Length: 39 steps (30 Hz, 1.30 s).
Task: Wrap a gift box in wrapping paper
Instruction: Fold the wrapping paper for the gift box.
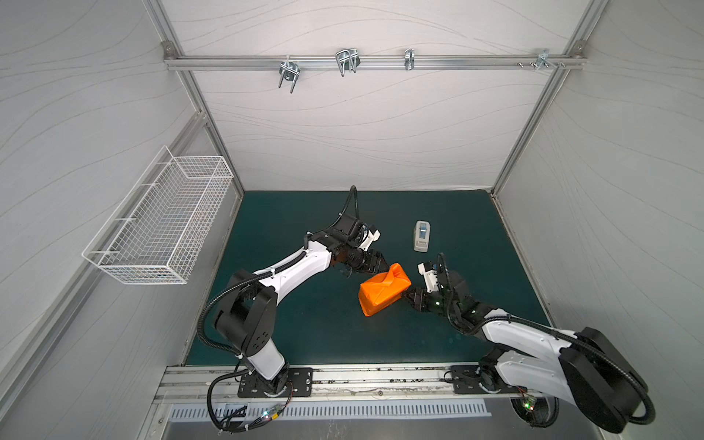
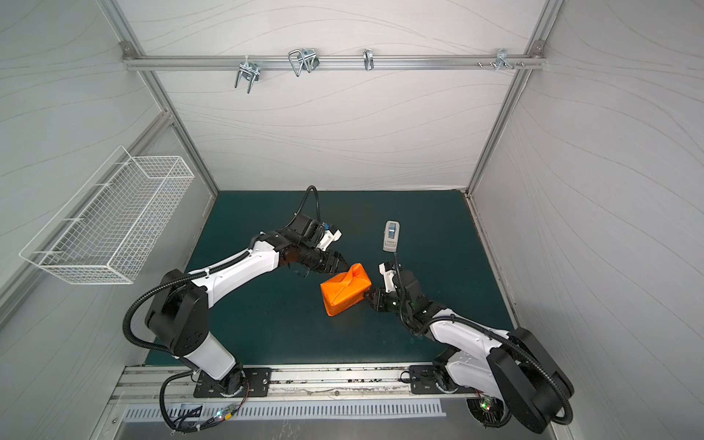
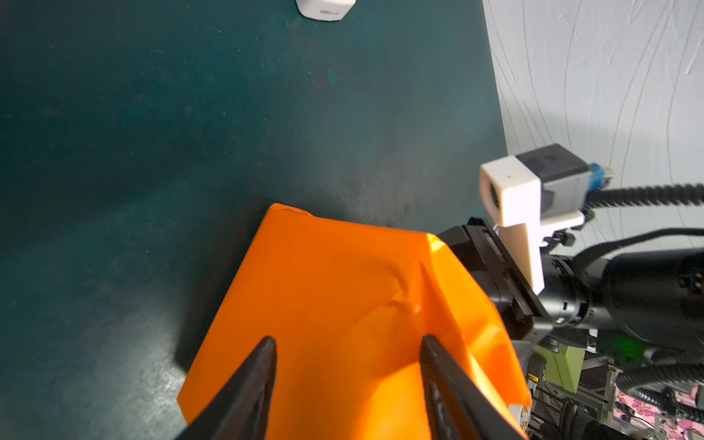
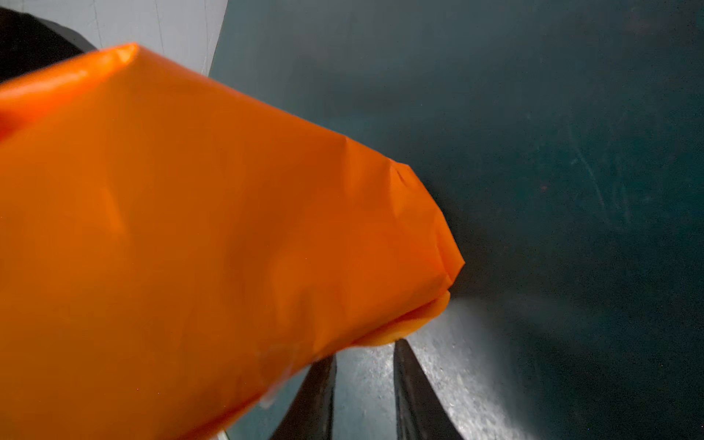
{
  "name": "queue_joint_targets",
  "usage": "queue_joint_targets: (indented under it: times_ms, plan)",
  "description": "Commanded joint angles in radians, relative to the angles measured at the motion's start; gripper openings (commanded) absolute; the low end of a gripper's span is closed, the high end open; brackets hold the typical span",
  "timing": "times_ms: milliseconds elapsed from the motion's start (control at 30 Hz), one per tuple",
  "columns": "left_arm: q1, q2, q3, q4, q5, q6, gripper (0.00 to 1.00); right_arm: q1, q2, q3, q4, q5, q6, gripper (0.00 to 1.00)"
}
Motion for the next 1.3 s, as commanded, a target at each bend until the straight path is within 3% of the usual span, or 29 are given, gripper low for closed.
queue_joint_targets:
  times_ms: [0,267,667,933,1033,1267]
  plan:
    - [-0.011,-0.026,0.039,-0.023,-0.009,0.028,0.63,-0.003,0.026,0.036,0.057,0.006,0.003,0.28]
    - [-0.010,-0.049,0.014,0.011,-0.089,-0.046,0.63,-0.004,0.061,0.066,0.060,-0.017,0.005,0.27]
    - [-0.012,-0.067,-0.135,0.163,-0.009,-0.154,0.64,-0.003,0.080,0.096,0.047,-0.026,-0.002,0.27]
    - [-0.043,-0.096,-0.166,0.166,-0.079,-0.173,0.64,-0.005,0.076,0.121,0.018,-0.032,0.000,0.30]
    - [-0.042,-0.074,-0.168,0.135,-0.106,-0.170,0.64,-0.032,0.018,0.134,-0.051,-0.033,-0.006,0.36]
    - [-0.047,-0.066,-0.186,0.119,-0.177,-0.183,0.63,-0.067,-0.134,0.188,-0.182,-0.028,-0.023,0.77]
